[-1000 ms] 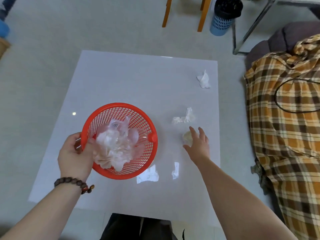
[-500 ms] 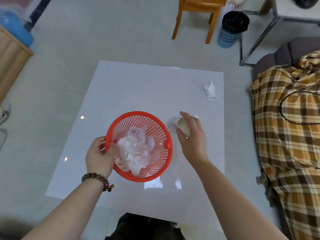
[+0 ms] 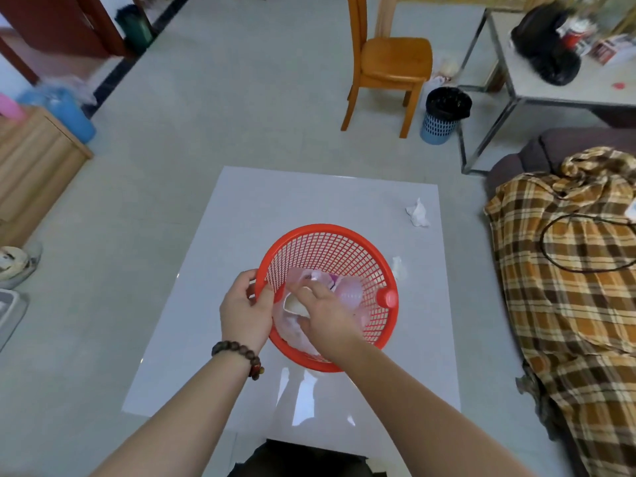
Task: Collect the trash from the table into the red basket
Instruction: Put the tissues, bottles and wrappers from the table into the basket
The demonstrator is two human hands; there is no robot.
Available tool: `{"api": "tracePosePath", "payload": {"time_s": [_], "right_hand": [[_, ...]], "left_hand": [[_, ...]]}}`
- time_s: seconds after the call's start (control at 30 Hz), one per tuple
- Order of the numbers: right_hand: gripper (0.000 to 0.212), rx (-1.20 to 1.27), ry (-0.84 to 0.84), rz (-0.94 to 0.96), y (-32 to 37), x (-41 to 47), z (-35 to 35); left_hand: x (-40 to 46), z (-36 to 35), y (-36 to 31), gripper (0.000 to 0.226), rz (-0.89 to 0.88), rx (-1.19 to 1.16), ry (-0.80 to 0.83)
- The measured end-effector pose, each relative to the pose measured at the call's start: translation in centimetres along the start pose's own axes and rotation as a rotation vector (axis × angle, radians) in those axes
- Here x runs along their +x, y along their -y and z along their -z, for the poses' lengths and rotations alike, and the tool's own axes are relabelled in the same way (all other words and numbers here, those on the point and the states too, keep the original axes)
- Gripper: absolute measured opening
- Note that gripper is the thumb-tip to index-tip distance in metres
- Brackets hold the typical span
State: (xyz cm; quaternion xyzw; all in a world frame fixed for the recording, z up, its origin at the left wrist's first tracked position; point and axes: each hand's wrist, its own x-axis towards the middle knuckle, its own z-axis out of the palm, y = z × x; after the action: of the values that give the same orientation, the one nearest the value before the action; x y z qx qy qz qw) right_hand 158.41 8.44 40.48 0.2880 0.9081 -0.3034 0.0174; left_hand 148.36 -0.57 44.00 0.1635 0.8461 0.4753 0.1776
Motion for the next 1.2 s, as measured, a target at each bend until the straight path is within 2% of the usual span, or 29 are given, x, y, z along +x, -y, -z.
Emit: {"api": "tracePosePath", "payload": {"time_s": [0.1, 0.23, 0.33, 0.5, 0.63, 0.73, 0.83, 1.2], "right_hand": [[0.065, 0.035, -0.053, 0.026, 1.2, -0.8, 0.7], [0.072, 0.161, -0.335, -0.011, 1.6, -3.1, 3.4], [0.081, 0.197, -0.508, -0.147, 0.0, -4.6, 4.7], [0.093, 0.403, -0.411, -0.534, -2.4, -6.6, 4.4], [0.075, 0.822, -0.374, -0.700, -2.9, -8.9, 3.8], [0.049, 0.879, -0.433, -0.698, -3.0, -11.0, 3.5], [0.034, 0.885, -0.460, -0.695, -3.9, -13.0, 4.0], [0.025, 0.920, -0.495, -0.605, -14.8, -25.1, 9.0]], "left_hand": [[0.0, 0.7, 0.0, 0.010, -0.014, -0.011, 0.002], [0.8, 1.8, -0.1, 0.015, -0.035, -0.042, 0.005], [1.3, 2.2, 0.1, 0.020, -0.042, -0.032, 0.033], [1.4, 2.2, 0.7, 0.019, -0.054, -0.023, 0.088], [0.5, 1.7, 0.8, 0.018, -0.062, -0.006, 0.139], [-1.2, 1.1, 0.6, 0.019, -0.072, 0.000, 0.163], [-3.3, 0.0, 0.2, 0.018, -0.086, -0.002, 0.172], [-17.0, -9.5, -2.8, 0.012, -0.119, -0.068, 0.113]]}}
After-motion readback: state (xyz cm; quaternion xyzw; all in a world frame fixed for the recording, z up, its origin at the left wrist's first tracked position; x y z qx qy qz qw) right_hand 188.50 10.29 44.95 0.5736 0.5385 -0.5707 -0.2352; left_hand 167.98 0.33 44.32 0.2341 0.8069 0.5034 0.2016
